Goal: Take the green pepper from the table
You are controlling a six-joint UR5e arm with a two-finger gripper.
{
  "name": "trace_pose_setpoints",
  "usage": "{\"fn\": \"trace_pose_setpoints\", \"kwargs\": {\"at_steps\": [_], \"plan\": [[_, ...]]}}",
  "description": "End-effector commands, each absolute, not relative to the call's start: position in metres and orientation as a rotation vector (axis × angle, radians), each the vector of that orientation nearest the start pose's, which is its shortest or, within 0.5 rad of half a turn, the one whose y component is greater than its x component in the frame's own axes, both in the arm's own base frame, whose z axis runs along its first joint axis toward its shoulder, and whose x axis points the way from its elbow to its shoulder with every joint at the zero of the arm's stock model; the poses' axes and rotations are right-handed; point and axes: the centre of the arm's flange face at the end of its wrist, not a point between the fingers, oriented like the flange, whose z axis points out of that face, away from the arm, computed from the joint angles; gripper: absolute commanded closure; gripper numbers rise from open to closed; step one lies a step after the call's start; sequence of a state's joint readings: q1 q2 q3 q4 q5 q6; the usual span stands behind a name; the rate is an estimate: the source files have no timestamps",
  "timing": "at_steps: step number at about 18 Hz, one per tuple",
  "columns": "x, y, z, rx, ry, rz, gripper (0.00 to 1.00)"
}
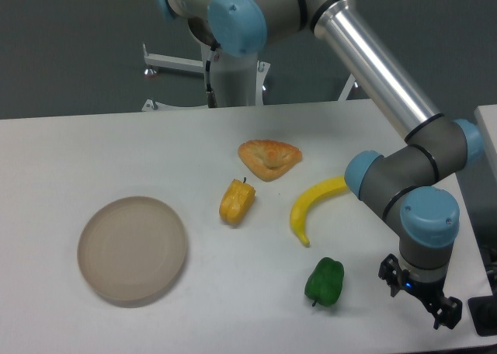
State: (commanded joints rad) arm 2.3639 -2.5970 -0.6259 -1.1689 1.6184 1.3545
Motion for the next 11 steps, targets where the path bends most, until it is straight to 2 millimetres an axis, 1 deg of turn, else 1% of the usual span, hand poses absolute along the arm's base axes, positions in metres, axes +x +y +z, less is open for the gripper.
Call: {"fn": "trace_pose_setpoints", "kwargs": {"at_steps": [6, 9, 11], "plan": [[-0.535, 0.709, 0.291, -2.877, 0.807, 0.454, 0.0], [-0.529, 0.706, 0.3, -2.86, 0.795, 0.428, 0.0], [-0.528, 0.704, 0.303, -2.869, 0.746, 0.408, 0.0]]}}
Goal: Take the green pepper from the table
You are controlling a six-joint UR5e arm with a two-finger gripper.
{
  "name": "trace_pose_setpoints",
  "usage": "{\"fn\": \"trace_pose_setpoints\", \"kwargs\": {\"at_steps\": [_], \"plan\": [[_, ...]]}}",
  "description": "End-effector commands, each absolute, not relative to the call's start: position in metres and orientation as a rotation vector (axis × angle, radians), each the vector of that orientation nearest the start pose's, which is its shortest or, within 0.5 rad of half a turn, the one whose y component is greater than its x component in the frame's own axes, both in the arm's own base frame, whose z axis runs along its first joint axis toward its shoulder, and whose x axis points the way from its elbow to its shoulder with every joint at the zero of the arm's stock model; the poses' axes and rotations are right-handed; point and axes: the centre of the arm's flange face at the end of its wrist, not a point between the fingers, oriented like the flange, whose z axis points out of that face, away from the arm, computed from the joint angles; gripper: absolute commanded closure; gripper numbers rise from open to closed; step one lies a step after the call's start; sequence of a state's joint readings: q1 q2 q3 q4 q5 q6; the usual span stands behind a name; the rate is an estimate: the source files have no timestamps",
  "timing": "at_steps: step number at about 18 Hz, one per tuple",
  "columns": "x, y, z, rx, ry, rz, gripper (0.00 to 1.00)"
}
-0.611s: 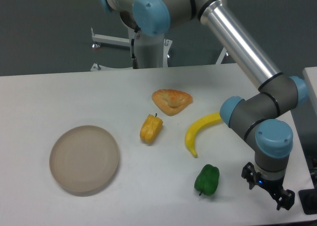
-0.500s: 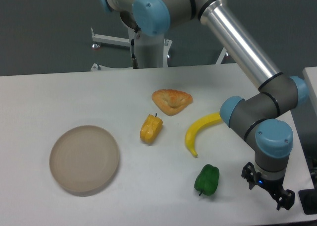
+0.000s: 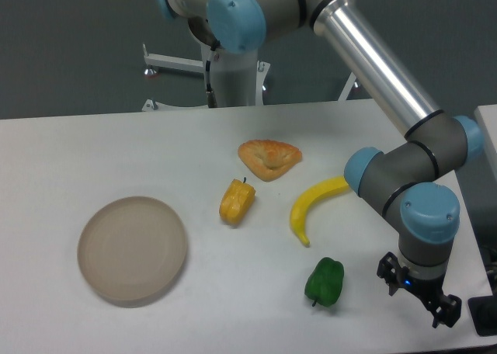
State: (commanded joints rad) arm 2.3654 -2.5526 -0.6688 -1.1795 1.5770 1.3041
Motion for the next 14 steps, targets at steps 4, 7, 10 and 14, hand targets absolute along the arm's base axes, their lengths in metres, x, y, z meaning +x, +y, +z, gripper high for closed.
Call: {"fn": "trace_pose_setpoints", "kwargs": {"at_steps": [4, 7, 10, 14], "plan": [[-0.523, 0.696, 0.313, -2.898, 0.506, 0.337, 0.0], [-0.517, 0.673, 0.325, -2.885, 0.318, 0.23, 0.0], [-0.51, 0.645, 0.334, -2.885, 0.147, 0.139, 0.0], [-0.492, 0.629, 0.337, -2.875, -0.051, 0.043, 0.0]]}}
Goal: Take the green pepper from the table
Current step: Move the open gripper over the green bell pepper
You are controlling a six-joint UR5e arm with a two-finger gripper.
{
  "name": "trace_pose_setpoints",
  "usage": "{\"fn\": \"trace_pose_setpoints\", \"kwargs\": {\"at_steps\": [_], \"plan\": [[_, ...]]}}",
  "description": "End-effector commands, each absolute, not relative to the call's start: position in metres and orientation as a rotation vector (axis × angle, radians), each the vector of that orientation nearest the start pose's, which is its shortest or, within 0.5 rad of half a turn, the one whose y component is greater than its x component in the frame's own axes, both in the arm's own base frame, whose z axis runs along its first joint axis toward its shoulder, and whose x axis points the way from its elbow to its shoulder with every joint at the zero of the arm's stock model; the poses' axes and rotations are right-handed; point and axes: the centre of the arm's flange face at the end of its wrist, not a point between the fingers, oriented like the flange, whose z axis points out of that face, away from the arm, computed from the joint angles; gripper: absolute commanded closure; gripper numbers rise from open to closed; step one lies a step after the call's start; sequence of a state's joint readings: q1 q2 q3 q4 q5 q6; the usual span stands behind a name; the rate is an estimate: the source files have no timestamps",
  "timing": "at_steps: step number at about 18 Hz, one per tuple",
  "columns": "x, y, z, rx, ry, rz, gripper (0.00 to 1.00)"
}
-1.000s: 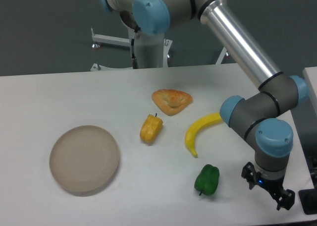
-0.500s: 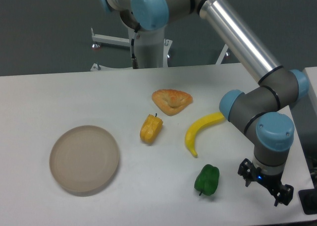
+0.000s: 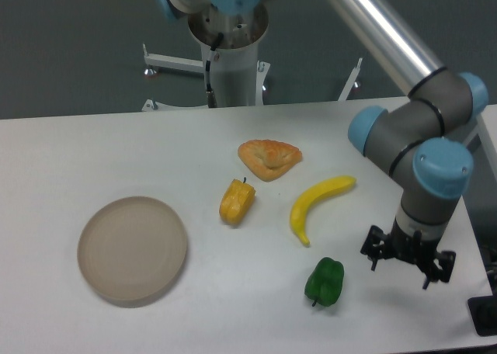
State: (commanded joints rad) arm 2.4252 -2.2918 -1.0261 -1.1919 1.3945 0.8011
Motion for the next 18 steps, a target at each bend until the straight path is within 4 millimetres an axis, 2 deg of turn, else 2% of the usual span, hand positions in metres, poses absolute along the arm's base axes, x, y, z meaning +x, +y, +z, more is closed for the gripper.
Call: {"fn": "trace_pose_setpoints", "kwargs": {"at_steps": [3, 5, 7, 12, 18], "plan": [[-0.484, 0.633, 0.329, -2.862, -0.124, -0.012, 0.0], [-0.477, 0.636, 0.321, -2.866, -0.114, -0.042, 0.0], [-0.459, 0.644, 0.309, -2.874, -0.084, -0.085, 0.0], [-0.44, 0.653, 0.296, -2.882, -0.055, -0.116, 0.0], [-0.431, 0.658, 0.285, -2.867, -0.031, -0.091, 0.0]]}}
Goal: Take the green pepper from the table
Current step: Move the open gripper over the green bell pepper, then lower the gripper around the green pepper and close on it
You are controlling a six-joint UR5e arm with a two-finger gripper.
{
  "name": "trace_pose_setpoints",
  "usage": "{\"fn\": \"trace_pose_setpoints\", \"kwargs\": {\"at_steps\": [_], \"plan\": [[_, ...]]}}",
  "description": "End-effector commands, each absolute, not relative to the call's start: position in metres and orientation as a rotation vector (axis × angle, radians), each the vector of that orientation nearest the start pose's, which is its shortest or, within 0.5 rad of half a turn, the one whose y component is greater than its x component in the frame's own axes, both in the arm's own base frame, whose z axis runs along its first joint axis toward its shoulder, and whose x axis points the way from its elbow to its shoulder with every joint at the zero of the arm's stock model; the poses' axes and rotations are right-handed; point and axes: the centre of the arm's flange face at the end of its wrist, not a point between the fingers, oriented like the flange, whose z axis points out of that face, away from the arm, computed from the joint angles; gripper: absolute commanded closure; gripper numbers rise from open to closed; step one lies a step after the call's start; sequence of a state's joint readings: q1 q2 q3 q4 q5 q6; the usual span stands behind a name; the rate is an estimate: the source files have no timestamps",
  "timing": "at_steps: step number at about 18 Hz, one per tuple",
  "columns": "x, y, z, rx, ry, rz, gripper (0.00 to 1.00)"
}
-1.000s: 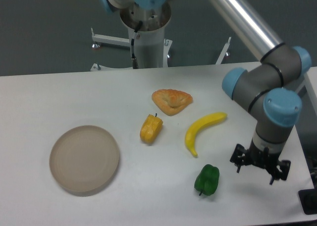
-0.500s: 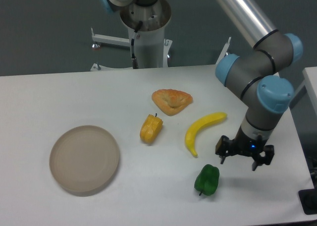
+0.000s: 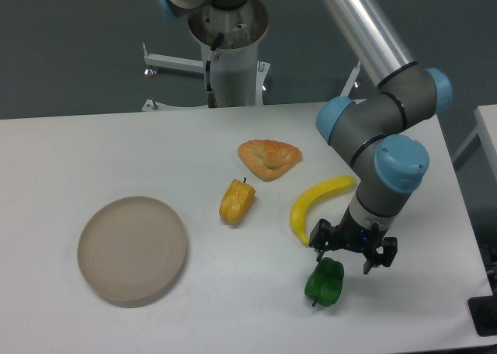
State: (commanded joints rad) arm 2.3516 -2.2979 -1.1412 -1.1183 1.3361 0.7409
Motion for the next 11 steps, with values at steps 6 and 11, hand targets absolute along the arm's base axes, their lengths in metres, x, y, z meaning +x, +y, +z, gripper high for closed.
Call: {"fn": "trace_pose_setpoints", "kwargs": {"at_steps": [6, 11], "plan": [[-0.431, 0.658, 0.273, -2.862, -0.01, -0.075, 0.0], [-0.431, 0.658, 0.264, -2.868, -0.007, -0.081, 0.0]]}}
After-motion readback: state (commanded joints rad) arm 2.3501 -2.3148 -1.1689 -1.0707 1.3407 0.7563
